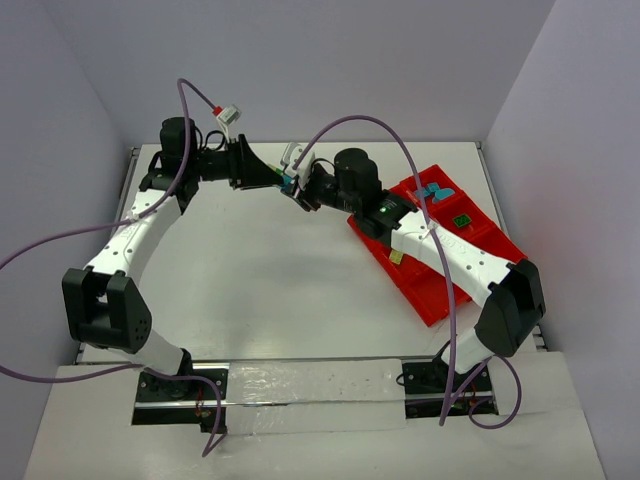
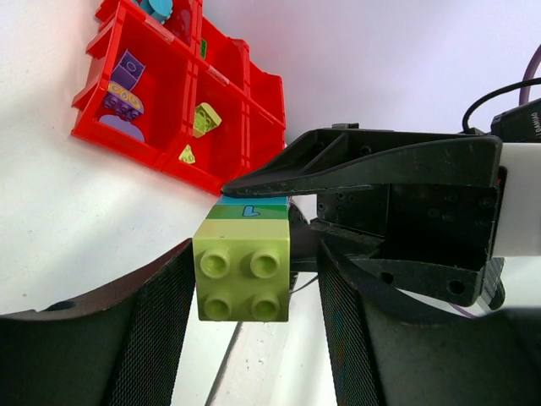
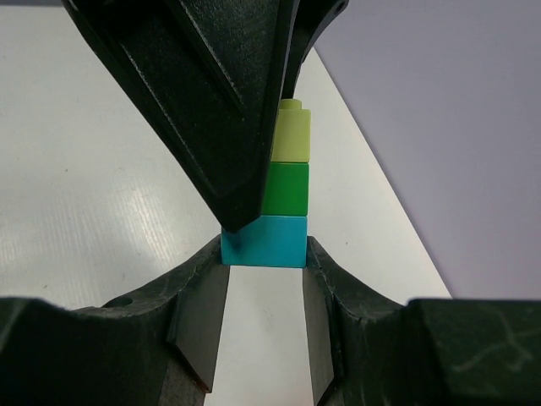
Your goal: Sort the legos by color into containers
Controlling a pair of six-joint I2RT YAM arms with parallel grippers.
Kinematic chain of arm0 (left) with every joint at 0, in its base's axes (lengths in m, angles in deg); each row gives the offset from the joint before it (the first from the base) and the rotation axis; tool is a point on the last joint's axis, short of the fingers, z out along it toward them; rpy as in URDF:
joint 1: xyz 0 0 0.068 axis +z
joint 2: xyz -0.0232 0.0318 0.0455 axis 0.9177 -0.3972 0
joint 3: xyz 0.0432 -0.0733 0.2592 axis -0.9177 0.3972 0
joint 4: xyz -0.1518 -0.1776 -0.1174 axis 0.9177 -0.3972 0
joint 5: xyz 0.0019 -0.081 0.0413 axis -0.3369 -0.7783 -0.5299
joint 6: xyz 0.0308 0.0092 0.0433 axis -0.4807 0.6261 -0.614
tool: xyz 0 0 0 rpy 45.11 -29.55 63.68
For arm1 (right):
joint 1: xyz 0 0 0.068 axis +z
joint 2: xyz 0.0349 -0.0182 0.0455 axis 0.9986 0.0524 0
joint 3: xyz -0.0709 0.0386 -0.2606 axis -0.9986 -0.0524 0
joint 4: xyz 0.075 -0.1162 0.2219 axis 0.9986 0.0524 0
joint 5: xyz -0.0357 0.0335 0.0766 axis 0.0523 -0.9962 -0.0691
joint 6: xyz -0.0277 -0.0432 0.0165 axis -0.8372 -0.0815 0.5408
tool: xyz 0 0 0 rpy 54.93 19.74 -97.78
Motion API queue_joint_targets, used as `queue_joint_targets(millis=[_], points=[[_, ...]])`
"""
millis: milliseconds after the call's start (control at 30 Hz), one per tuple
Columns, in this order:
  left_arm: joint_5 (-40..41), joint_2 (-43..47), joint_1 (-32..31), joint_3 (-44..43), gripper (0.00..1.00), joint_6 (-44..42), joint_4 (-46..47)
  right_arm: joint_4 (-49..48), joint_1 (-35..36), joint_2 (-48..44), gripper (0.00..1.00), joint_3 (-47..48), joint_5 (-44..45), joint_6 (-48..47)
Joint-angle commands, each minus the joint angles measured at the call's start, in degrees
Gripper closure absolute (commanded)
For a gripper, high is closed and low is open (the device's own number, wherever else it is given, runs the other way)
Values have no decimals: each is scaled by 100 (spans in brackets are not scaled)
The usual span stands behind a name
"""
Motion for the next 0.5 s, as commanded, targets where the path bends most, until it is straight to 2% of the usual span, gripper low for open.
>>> queue_joint_targets(millis=[0,100,133,267,300,333,400,467], points=[[-158,282,71,68,36,190,493,-207,15,-134,100,59,10,35],[-167,274,73,80,38,222,537,-214,14,-141,100,59,19,37],[-174,270,69,84,42,226,546,-214,18,-140,100,63,23,34],[-170,256,64,114,73,249,565,-188,23,-135,100,85,-6,26],[-170,248,64,115,86,249,548,-180,15,-143,100,94,-7,25],[-170,240,64,115,94,232,538,-179,14,-144,100,95,-15,17],[-170,239,64,101,100,222,503,-170,23,-144,100,95,-7,8],[-136,246,71,104,100,188,455,-156,16,-158,100,74,13,-13]])
